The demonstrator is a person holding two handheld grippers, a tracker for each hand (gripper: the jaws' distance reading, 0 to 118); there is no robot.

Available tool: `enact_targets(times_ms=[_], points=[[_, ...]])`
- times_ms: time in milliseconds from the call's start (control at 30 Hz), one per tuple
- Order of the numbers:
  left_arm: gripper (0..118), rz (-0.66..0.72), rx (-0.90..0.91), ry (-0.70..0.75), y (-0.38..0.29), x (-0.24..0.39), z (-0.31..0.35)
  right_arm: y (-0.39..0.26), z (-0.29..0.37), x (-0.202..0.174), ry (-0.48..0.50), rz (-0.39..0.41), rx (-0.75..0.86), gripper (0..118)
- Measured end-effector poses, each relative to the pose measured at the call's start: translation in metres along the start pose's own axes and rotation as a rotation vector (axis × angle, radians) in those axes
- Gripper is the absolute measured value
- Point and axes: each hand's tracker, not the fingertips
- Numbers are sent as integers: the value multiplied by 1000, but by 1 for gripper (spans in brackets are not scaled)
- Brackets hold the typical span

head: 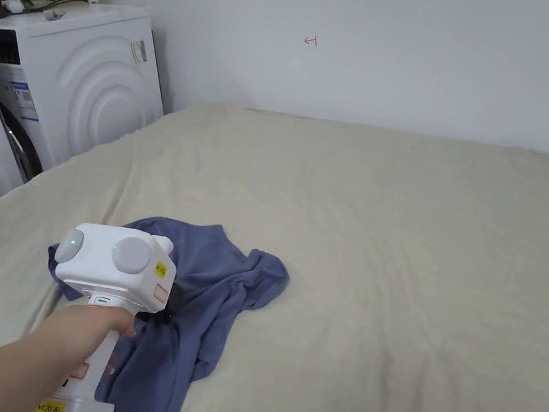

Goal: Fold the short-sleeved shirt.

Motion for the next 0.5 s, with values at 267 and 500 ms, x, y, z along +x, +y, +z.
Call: enact_targets(times_ms=[267, 500], points=[[5, -76, 119, 30, 12, -12, 116, 8, 17, 23, -43, -44, 66, 0], [5, 3, 458, -142, 28, 11, 282, 14, 36, 47, -75, -109, 112, 0]])
